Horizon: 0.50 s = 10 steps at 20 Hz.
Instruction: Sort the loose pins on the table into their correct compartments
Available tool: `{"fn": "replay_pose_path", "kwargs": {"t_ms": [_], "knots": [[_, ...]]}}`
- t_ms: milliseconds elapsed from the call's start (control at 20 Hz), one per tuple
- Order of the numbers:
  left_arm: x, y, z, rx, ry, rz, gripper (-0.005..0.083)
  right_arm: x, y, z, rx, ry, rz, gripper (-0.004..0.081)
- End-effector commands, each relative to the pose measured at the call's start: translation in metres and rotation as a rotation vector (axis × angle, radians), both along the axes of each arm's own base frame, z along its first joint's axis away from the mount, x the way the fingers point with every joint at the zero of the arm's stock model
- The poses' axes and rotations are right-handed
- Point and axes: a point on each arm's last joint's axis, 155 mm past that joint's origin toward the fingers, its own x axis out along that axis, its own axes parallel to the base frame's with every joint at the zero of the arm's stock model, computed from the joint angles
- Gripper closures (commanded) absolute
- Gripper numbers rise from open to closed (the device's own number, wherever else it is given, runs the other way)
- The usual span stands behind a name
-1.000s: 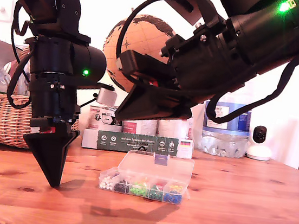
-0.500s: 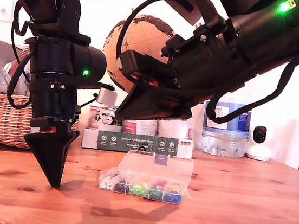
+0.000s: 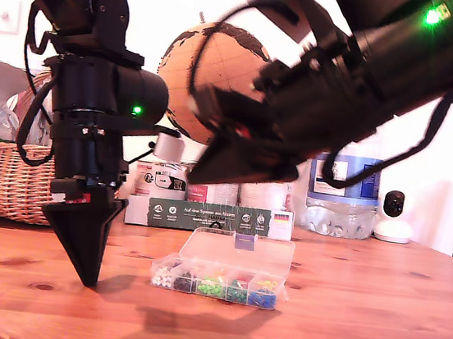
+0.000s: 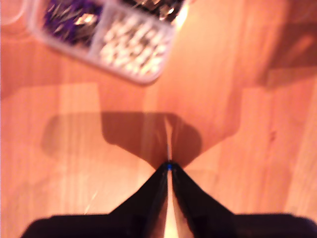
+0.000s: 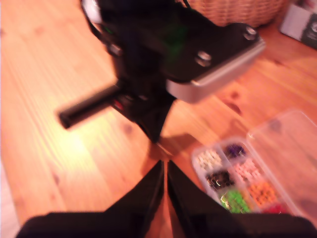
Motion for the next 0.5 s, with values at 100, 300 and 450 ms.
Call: {"fn": "replay_pose_path", "kwargs": {"t_ms": [100, 300, 450], "knots": [[-0.006, 0.002, -0.003, 0.012, 0.019, -0.011, 0.0794, -0.008, -0.01, -0.014, -0.025, 0.084, 0.034, 0.0782], [-0.005, 0.002, 0.005, 0.004, 0.005, -0.011, 0.0794, 0.0, -0.032, -0.023, -0.055, 0.136, -0.013, 0.0782], [-0.005, 0.002, 0.011, -0.001, -0.008, -0.01, 0.0794, 0.005, -0.05, -0.026, -0.071, 0.172, -0.048, 0.0782]]}}
